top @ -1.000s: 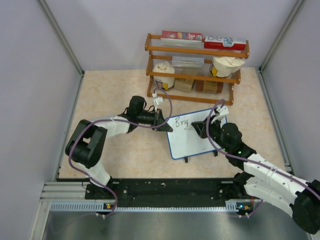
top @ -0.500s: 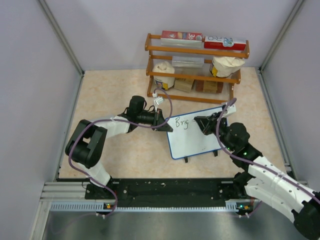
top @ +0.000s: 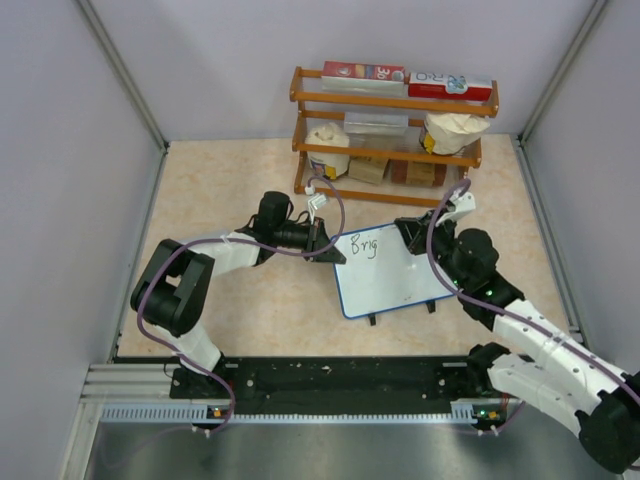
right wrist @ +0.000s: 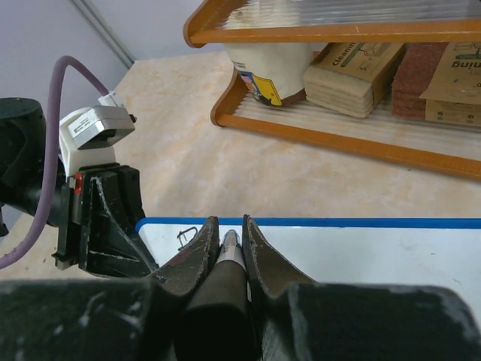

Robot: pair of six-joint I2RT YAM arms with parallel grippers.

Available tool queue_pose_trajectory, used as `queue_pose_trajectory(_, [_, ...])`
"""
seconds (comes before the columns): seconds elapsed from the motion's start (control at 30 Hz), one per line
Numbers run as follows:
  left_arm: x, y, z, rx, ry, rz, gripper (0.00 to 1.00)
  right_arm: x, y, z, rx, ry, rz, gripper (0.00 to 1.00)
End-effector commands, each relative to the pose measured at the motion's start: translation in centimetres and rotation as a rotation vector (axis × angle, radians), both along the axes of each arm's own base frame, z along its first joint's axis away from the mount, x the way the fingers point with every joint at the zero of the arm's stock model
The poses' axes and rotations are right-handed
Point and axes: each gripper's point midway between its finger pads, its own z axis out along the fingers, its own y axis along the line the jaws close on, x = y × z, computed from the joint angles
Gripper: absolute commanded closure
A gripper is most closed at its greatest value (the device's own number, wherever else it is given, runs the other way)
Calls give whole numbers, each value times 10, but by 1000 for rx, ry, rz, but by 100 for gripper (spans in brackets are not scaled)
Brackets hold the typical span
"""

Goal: Write a sentence on the whiteboard
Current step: Write with the whiteboard marker on the whiteboard.

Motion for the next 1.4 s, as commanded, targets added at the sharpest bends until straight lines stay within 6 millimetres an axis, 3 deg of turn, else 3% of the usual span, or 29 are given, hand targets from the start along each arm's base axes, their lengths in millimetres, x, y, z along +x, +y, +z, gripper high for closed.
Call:
queue_pose_trajectory(0.0, [8, 5, -33, 107, -54, 46, 100, 11, -4, 28, -5, -70, -34, 100])
queue_pose_trajectory(0.13, [8, 5, -33, 105, -50, 44, 100, 14, -1, 29, 3, -66, -29, 100])
queue_pose_trajectory(0.6, [8, 4, -33, 101, -46, 40, 100, 17, 3, 3, -35, -7, -20, 100])
queue_pose_trajectory(1.37, [8, 4, -32, 103, -51, 40, 100, -1, 1, -33, -60, 70, 21, 100])
